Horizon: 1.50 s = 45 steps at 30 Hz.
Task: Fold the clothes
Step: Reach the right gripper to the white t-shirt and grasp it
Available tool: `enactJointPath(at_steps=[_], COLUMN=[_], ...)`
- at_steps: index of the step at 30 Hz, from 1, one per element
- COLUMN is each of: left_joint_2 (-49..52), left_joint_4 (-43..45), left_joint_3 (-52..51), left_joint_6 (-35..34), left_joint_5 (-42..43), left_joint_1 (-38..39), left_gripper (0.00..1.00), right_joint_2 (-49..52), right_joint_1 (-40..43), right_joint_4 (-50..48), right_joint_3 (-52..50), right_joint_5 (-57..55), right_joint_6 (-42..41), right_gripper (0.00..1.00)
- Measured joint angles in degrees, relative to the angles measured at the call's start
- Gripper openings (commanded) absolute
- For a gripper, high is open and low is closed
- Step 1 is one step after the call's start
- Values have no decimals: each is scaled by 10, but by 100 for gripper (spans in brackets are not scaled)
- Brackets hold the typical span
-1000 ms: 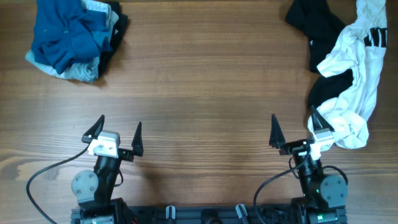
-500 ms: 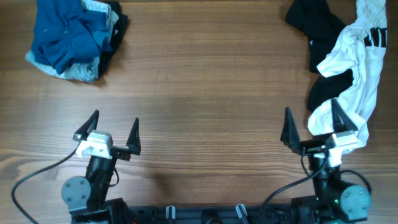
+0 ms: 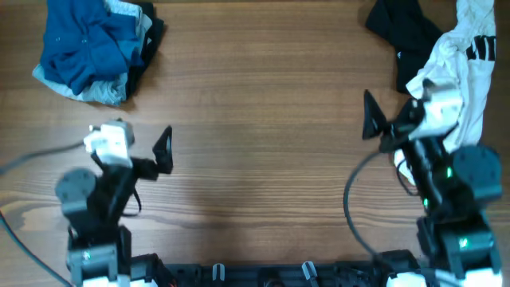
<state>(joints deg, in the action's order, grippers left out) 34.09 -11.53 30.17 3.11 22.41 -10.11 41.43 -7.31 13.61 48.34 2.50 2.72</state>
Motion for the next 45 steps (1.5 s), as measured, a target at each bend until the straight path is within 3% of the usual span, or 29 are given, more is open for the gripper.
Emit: enactJointPath(at_steps=[12,22,29,45], left_joint_2=[260,343,376,377], left_joint_4=[-186,-213,-223,-211], left_joint_3=[224,242,242,242], left_joint_6=[17,17,18,17], left_joint_5=[0,0,14,41], left_joint_1=[0,0,0,0], left_gripper=[100,100,100,100], right_joint_2=[276,408,422,425], right_joint_1=[4,19,29,349], right_joint_4=[163,189,222,366], right_joint_3=[178,206,207,199], right_joint_5=[10,50,64,4], right_joint_6=[0,-3,-35,-222], right_gripper=[100,100,100,100])
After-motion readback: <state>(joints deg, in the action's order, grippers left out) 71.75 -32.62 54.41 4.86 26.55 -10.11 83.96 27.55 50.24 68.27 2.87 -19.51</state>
